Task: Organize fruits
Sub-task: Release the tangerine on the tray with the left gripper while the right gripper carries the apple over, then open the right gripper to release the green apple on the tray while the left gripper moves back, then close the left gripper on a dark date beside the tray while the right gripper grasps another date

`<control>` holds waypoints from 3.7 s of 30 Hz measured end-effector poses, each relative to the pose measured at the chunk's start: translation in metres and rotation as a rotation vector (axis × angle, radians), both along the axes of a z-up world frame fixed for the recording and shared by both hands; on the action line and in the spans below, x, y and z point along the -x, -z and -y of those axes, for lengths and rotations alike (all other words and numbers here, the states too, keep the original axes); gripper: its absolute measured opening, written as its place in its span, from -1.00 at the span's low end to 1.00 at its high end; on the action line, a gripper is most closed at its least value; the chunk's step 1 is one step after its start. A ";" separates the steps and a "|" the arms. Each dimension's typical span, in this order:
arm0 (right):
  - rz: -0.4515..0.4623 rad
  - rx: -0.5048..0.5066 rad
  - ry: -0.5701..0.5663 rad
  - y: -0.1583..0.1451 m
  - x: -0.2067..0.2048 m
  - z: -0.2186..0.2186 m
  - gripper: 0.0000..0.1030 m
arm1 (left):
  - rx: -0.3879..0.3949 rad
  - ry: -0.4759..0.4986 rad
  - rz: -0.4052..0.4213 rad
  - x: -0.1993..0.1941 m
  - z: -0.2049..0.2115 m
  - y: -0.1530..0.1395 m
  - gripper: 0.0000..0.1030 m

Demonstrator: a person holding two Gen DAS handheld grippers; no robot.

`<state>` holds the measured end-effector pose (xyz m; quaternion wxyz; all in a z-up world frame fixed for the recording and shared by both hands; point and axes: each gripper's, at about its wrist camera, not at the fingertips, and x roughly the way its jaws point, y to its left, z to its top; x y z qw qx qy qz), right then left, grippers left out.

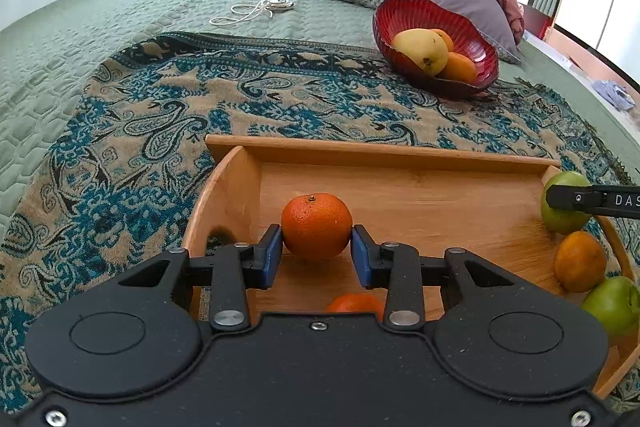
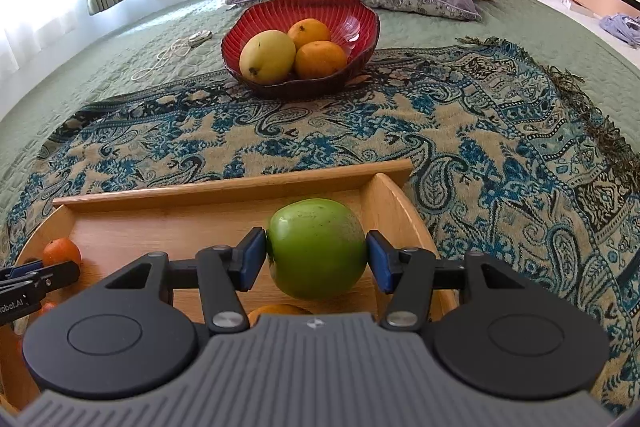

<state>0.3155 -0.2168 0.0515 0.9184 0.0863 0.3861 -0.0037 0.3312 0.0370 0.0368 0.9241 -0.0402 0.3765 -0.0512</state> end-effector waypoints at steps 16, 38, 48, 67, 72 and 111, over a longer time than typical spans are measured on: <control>0.000 0.001 0.004 0.002 -0.001 -0.001 0.14 | 0.021 -0.005 -0.001 0.000 -0.003 0.000 -0.31; 0.171 0.039 -0.097 -0.032 0.060 -0.014 0.57 | 0.011 0.017 0.098 0.063 -0.004 -0.035 0.50; 0.304 0.061 -0.169 -0.043 0.130 -0.017 0.79 | -0.003 0.083 0.166 0.124 0.005 -0.047 0.71; 0.403 0.151 -0.313 0.004 0.250 -0.038 0.93 | -0.009 0.172 0.160 0.201 0.036 -0.014 0.91; 0.400 0.189 -0.333 0.017 0.268 -0.051 0.93 | -0.007 0.178 0.141 0.208 0.042 -0.003 0.93; 0.389 0.078 -0.352 0.048 0.298 -0.081 -0.27 | -0.015 0.225 0.094 0.217 0.068 0.019 -0.37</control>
